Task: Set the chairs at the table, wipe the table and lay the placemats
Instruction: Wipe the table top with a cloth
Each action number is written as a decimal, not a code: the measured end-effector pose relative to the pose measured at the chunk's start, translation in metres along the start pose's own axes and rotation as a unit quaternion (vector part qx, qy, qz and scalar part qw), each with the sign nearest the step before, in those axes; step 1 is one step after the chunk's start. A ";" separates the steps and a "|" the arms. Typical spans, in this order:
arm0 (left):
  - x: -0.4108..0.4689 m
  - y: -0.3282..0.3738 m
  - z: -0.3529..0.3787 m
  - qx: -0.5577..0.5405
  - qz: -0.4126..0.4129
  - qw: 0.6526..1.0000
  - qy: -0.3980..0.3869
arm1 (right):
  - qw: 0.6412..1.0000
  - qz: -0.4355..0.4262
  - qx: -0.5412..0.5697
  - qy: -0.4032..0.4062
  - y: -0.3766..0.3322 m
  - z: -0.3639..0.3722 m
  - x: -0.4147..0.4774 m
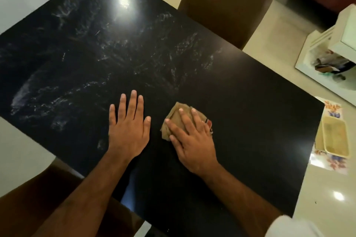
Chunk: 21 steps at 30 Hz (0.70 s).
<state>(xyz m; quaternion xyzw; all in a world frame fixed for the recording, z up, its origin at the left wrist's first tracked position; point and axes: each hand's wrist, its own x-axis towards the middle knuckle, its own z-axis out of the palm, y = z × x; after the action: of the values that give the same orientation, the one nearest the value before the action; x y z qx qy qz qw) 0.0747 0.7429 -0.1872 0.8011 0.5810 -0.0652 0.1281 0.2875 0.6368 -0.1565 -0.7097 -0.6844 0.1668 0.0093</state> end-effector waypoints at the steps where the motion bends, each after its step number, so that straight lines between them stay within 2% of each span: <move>1: 0.002 0.000 0.001 -0.002 0.003 1.000 0.004 | 0.999 0.037 -0.007 0.023 0.017 -0.006 0.020; 4: 0.003 -0.003 0.005 -0.006 0.010 1.000 0.017 | 0.979 0.186 0.011 0.081 0.086 -0.036 0.102; 6: 0.004 -0.004 0.008 -0.006 0.011 1.000 0.023 | 0.969 0.221 0.025 0.108 0.130 -0.060 0.159; 8: 0.007 -0.005 0.008 -0.002 0.013 1.000 0.025 | 0.970 0.211 0.024 0.122 0.144 -0.076 0.202; 11: 0.012 -0.006 0.010 0.005 0.011 1.000 0.020 | 0.983 0.140 0.002 0.115 0.103 -0.067 0.221; 15: 0.010 -0.006 0.009 0.004 0.005 1.000 -0.012 | 0.996 0.049 0.019 0.068 0.030 -0.025 0.140; 17: 0.008 -0.004 0.006 0.000 0.007 1.000 -0.016 | 0.998 0.024 0.019 0.045 0.023 -0.014 0.091; 19: 0.009 -0.003 0.003 0.000 0.008 1.000 -0.023 | 0.999 0.030 0.010 0.032 0.044 -0.021 0.077; 21: 0.010 -0.001 0.003 -0.004 0.013 1.000 -0.022 | 0.995 0.087 0.001 0.041 0.084 -0.040 0.107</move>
<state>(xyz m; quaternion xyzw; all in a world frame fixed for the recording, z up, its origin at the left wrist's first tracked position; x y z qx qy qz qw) 0.0770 0.7516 -0.1923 0.8066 0.5677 -0.0784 0.1448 0.3797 0.7441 -0.1629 -0.7730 -0.6187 0.1384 0.0232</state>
